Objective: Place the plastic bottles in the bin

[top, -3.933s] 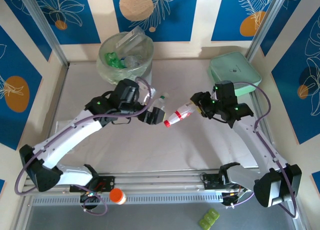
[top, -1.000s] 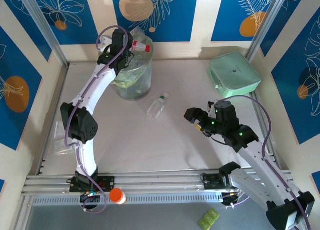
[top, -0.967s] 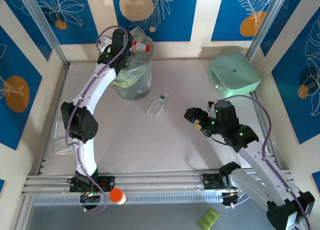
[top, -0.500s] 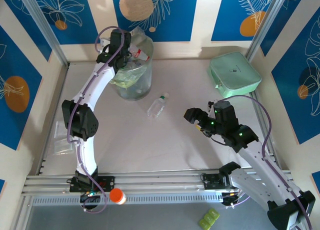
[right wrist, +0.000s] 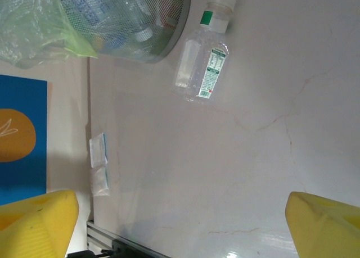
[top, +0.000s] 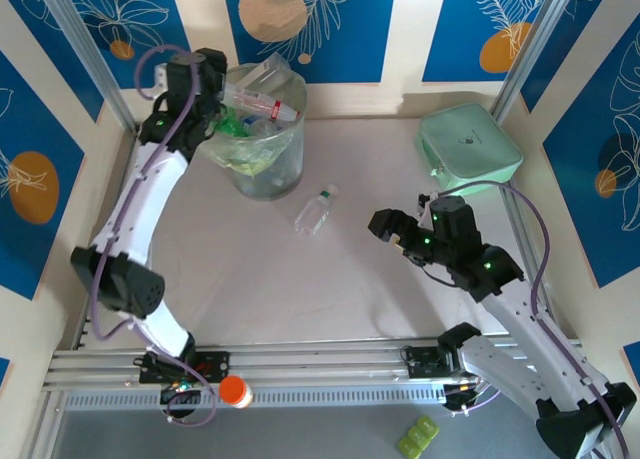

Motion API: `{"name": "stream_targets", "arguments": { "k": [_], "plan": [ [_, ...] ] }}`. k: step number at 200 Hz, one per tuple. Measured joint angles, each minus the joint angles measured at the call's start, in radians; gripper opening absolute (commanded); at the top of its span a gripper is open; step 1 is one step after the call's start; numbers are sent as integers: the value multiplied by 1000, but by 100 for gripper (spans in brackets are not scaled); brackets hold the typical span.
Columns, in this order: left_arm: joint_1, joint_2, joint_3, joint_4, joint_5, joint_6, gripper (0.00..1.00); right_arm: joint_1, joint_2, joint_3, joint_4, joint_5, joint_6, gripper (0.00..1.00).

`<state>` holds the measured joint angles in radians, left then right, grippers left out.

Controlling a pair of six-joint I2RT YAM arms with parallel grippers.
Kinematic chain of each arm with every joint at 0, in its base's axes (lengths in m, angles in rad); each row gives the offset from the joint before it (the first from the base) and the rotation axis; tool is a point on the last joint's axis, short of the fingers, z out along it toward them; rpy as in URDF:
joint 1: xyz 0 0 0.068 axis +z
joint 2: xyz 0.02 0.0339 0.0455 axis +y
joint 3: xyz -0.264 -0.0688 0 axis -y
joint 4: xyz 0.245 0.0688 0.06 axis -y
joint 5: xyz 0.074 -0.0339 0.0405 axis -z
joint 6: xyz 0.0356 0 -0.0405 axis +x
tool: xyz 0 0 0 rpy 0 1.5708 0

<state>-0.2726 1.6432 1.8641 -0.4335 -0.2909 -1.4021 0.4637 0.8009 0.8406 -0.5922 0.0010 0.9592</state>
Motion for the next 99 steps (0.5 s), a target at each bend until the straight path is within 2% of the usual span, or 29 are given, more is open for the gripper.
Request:
{"name": "stream_targets", "arguments": {
  "k": [35,70,99],
  "plan": [
    [9,-167,-108,-39,110,159,91,4,139,88,-26,1,-69,93],
    [0,-386,-348,-107,226,321,94,34,330,225,-77,38,-140,92],
    [-58,-425,-382,-229,257,474,94,48,462,332,-101,71,-152,91]
  ]
}}
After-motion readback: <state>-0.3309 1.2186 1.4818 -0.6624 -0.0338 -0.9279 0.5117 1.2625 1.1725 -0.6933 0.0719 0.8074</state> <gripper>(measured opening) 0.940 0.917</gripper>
